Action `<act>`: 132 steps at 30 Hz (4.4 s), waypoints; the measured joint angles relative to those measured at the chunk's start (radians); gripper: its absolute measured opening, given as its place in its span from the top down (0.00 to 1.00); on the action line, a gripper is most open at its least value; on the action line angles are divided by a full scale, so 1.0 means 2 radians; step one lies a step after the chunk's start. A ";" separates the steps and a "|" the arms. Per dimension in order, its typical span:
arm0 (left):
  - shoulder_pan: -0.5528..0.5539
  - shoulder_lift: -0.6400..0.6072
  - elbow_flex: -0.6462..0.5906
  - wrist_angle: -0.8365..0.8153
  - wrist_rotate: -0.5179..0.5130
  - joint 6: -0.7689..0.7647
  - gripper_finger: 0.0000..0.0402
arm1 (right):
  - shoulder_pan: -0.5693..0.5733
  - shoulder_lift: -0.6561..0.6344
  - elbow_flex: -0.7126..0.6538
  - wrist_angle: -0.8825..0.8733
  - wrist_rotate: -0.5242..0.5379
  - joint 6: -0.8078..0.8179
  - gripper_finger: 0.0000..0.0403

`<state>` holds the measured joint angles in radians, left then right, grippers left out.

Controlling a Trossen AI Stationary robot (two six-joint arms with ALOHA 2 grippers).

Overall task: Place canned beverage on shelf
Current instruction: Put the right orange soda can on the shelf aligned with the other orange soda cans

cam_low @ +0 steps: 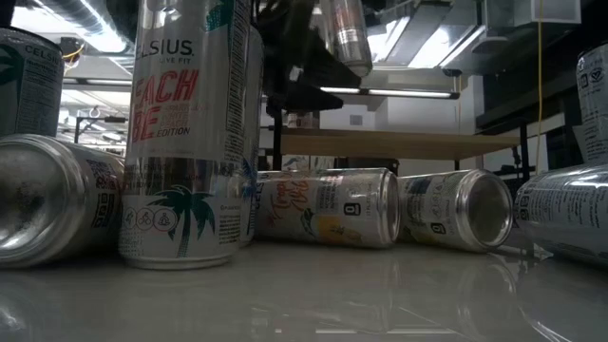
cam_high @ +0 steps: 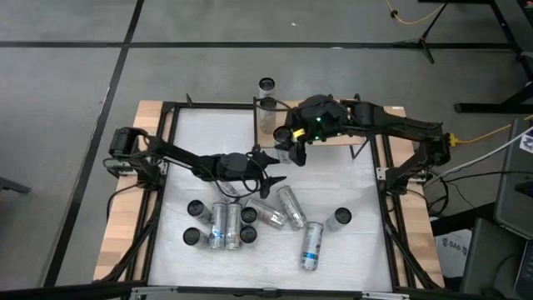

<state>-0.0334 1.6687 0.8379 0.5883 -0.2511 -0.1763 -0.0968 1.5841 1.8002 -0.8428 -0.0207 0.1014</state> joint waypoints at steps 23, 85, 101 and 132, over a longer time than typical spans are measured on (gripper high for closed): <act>0.000 -0.294 0.000 -0.309 -0.014 0.076 0.29 | -0.047 0.002 -0.020 0.055 -0.065 -0.109 0.40; 0.000 -0.330 0.000 -0.331 -0.014 0.076 0.29 | -0.106 0.005 -0.194 0.276 -0.097 -0.107 0.27; 0.000 -0.330 0.000 -0.331 -0.014 0.075 0.29 | -0.106 0.007 -0.196 0.276 -0.070 -0.106 0.19; 0.000 -0.330 0.000 -0.331 -0.014 0.075 0.29 | -0.106 0.001 -0.184 0.276 -0.076 -0.104 0.19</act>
<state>-0.0332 1.0084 0.8371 -0.0742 -0.2794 -0.0257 -0.3080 1.5864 1.4315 -0.2905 -0.1719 -0.1062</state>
